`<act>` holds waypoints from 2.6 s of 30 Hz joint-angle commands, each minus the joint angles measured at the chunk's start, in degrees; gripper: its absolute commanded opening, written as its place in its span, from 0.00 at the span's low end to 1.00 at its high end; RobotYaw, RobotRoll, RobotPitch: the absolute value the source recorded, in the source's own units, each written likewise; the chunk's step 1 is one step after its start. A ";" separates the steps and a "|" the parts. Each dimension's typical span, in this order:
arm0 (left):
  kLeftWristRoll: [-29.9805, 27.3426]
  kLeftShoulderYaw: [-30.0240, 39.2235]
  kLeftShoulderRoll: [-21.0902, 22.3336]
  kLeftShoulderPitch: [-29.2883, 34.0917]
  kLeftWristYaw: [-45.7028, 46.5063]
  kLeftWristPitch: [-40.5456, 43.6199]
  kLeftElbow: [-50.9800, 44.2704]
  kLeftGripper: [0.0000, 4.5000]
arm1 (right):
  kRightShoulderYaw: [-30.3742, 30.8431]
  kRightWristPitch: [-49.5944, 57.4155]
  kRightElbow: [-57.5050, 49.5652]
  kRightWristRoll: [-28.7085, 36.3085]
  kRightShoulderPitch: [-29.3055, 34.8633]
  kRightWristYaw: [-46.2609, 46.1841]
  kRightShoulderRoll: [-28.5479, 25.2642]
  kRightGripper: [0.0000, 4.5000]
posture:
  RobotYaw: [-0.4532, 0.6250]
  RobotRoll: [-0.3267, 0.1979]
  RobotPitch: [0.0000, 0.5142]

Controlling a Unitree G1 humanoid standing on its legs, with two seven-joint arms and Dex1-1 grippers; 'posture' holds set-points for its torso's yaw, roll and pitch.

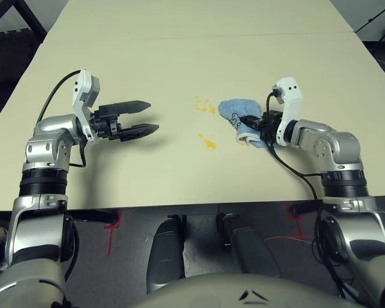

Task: Wipe the water off the table with a rag.

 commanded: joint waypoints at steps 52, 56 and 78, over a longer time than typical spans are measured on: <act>5.90 -2.53 3.40 3.52 -5.25 -12.41 2.47 1.00 | 9.19 13.28 -10.90 10.74 5.64 -1.75 -2.30 0.05 | 0.54 0.62 0.49; 5.93 -2.53 3.41 3.46 -5.09 -12.21 2.39 1.00 | 11.13 12.48 -9.11 9.87 3.72 -2.66 2.09 0.05 | 0.54 0.62 0.50; 6.45 -3.10 2.46 1.76 -5.03 -13.40 4.75 1.00 | 8.51 11.13 -9.94 9.65 3.33 1.34 -8.34 0.05 | 0.51 0.62 0.47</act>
